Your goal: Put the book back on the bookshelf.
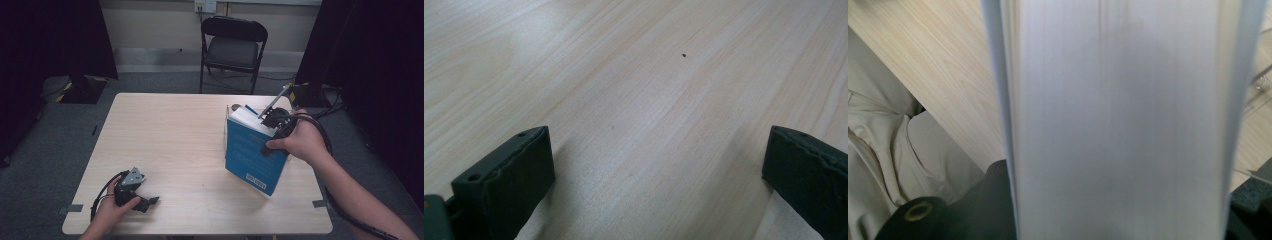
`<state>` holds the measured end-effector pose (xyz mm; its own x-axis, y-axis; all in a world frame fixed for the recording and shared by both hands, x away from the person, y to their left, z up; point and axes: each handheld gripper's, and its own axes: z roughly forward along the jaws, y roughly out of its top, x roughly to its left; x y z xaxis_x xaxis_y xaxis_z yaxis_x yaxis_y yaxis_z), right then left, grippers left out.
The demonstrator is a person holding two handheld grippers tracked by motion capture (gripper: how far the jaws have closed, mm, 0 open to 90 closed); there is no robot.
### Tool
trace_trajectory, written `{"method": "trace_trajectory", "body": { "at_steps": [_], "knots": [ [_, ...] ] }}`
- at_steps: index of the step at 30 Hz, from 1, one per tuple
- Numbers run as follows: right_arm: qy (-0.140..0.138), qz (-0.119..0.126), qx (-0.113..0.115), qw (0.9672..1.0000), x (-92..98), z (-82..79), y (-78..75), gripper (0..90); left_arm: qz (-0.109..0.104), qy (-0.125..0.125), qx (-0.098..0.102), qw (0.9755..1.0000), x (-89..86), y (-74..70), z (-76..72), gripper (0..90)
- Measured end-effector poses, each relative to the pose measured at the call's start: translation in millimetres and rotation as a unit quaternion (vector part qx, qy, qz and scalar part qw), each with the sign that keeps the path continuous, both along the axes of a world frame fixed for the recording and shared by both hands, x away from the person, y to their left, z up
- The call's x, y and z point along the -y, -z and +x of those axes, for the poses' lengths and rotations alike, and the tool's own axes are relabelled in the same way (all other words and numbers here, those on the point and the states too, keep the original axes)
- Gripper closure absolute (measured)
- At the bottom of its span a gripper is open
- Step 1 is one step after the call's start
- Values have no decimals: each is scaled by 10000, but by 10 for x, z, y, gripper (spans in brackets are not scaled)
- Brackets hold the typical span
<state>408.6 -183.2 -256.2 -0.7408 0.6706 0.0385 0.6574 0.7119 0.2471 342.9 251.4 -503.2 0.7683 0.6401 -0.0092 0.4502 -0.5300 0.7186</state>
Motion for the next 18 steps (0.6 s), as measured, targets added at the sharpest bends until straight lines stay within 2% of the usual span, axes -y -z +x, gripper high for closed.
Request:
{"method": "trace_trajectory", "body": {
  "at_steps": [4, 9, 18],
  "knots": [
    [78, -42, 23, 10000, 74, -5, -4, 618, -11, -7, -1, 10000, 2, 1, -1, 0],
    [228, 35, -87, 9997, 193, -9, -5, 618, -8, -5, 0, 10000, 1, 1, 0, 0],
    [345, -19, -80, 9994, 341, -51, -3, 617, -7, -4, -1, 10000, 1, 1, 0, 0]
  ]
}}
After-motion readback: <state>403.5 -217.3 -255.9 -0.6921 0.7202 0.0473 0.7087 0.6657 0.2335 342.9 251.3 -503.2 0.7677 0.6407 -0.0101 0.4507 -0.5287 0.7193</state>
